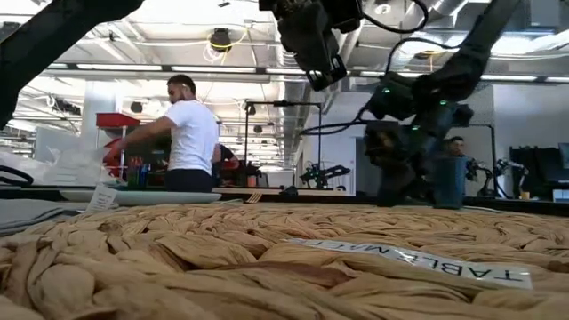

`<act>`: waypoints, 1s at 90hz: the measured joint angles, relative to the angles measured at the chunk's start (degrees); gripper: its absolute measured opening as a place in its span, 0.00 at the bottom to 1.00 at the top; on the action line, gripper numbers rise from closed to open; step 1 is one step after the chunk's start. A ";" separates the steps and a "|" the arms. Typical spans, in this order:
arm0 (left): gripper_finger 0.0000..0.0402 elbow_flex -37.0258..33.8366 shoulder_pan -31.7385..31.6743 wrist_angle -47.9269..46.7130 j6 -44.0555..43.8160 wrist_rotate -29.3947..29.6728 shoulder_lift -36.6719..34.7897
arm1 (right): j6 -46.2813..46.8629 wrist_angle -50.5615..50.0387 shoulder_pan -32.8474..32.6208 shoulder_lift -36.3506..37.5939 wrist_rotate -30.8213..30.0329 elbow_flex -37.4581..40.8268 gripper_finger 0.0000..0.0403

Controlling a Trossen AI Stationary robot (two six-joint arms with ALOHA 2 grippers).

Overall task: Set table place
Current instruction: Put the gold knife on the brown woven placemat

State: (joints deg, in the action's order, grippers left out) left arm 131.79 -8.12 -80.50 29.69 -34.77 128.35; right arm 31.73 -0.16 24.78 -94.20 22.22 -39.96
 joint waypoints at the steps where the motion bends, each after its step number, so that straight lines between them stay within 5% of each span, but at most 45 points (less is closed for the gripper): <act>1: 0.04 0.00 -0.03 0.11 0.01 0.01 0.00 | -0.19 0.00 0.17 -0.05 0.38 -0.18 0.00; 18: 0.04 0.00 -0.75 0.14 -0.49 0.01 0.00 | -2.10 -5.16 2.03 -1.68 2.04 -1.00 0.00; 54: 0.04 -0.02 -0.90 1.87 -0.30 0.07 0.02 | -3.48 -15.32 -4.38 6.74 0.45 -1.00 0.00; 90: 0.04 -0.02 -0.87 1.39 -1.15 0.03 0.04 | -3.08 -11.92 -7.46 -0.63 1.34 -0.92 0.00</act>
State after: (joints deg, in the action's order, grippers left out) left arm 131.76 -8.99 -79.11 28.53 -34.74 128.40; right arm 28.64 -12.08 17.32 -94.83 23.56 -40.88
